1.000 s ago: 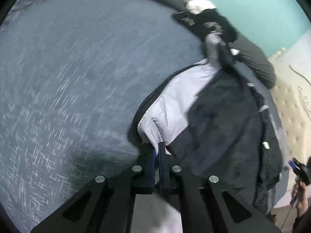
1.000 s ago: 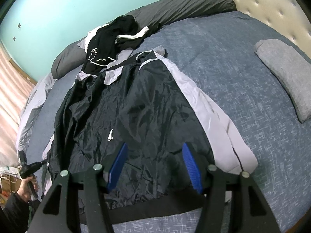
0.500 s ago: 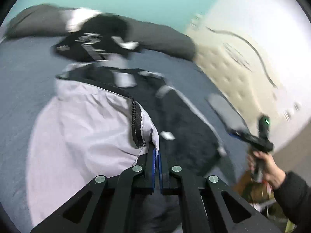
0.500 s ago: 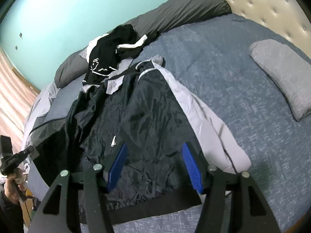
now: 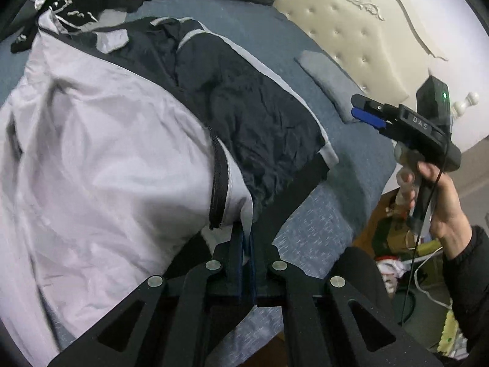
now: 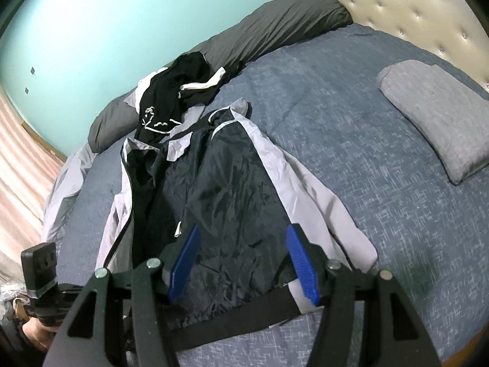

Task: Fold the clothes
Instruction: 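Grasp the jacket's zipper edge with the left tool and lift it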

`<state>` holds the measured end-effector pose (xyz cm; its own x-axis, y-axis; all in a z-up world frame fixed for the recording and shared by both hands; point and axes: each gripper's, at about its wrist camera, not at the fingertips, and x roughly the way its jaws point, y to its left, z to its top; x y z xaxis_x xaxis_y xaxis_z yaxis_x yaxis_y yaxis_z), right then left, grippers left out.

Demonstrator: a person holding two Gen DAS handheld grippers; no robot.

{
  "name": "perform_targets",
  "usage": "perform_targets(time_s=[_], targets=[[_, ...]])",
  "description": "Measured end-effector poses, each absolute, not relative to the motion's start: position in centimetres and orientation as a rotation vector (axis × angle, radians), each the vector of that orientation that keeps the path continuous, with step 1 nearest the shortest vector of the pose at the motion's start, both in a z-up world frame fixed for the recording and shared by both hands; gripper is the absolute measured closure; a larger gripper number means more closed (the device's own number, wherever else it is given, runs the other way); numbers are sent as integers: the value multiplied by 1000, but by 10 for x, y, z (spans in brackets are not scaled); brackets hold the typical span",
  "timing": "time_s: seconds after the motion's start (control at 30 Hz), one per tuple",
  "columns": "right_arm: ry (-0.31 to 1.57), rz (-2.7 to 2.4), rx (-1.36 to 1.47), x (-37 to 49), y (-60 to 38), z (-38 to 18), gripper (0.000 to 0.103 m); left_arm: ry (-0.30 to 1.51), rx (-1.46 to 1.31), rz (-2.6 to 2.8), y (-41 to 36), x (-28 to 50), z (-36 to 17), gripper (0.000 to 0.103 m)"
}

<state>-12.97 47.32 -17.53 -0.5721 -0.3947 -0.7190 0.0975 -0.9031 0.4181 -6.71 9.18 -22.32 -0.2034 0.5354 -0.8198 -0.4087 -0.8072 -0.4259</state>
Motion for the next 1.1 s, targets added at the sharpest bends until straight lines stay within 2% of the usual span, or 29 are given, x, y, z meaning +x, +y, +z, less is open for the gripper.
perform_targets(time_s=[0.07,0.1,0.13,0.23,0.3,0.4,0.6,0.87,1.1], targets=[[-447,-2506,1269,-130,465,-173,43,-169,-1458,2089,70,-65,-213,84],[-432,-2493,1268,-131,459,-172,43,-186,-1455,2117,54,-65,-208,71],[-423,-2477,1267,-132,454,-172,43,-200,-1459,2149,38,-66,-206,65],[-395,-2427,1266,-133,432,-171,42,-295,-1476,2210,-7,-70,-202,64],[-378,-2389,1273,-134,414,-172,38,-330,-1494,2250,-35,-69,-204,64],[-324,-2295,1305,-136,381,-176,36,-372,-1524,2315,-77,-67,-208,60],[-191,-2219,1338,-133,337,-185,36,-473,-1717,2369,-155,-54,-255,58],[-179,-2245,1391,-129,343,-195,36,-486,-1867,2465,-227,-40,-302,58],[-198,-2282,1434,-128,356,-203,36,-476,-1927,2474,-253,-33,-333,58]])
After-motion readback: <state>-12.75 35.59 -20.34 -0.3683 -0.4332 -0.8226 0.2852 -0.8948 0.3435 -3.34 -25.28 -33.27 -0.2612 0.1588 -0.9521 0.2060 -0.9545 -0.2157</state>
